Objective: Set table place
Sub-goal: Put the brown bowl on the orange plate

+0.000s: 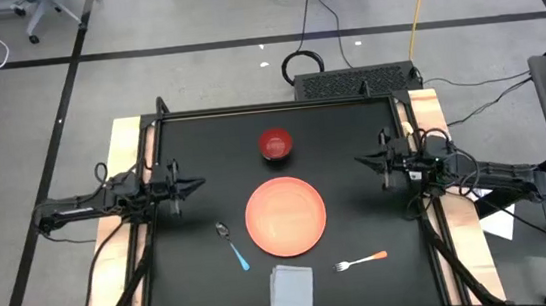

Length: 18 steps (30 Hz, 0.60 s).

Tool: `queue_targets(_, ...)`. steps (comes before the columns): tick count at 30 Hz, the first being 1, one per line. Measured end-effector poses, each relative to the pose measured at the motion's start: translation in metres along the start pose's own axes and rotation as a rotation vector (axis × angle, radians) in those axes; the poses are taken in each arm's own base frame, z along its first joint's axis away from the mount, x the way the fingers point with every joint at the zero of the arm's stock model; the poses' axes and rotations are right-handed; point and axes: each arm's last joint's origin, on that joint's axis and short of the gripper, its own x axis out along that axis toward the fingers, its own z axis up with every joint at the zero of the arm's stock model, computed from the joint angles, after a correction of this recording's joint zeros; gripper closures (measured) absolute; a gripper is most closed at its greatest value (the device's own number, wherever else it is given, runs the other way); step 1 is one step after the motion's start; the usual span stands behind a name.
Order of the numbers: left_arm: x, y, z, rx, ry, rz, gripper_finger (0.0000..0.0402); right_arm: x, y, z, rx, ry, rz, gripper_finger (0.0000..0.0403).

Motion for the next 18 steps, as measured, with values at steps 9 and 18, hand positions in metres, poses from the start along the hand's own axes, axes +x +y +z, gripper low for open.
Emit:
queue_targets(9, 0.000, 0.000, 0.001, 0.001, -0.013, 0.005, 0.0382, 0.012, -0.001, 0.003, -0.027, -0.025, 0.003, 0.0403)
queue_targets(18, 0.000, 0.001, 0.002, -0.010, -0.021, 0.036, 0.0382, 0.021, -0.002, 0.004, -0.028, -0.054, 0.005, 0.0403)
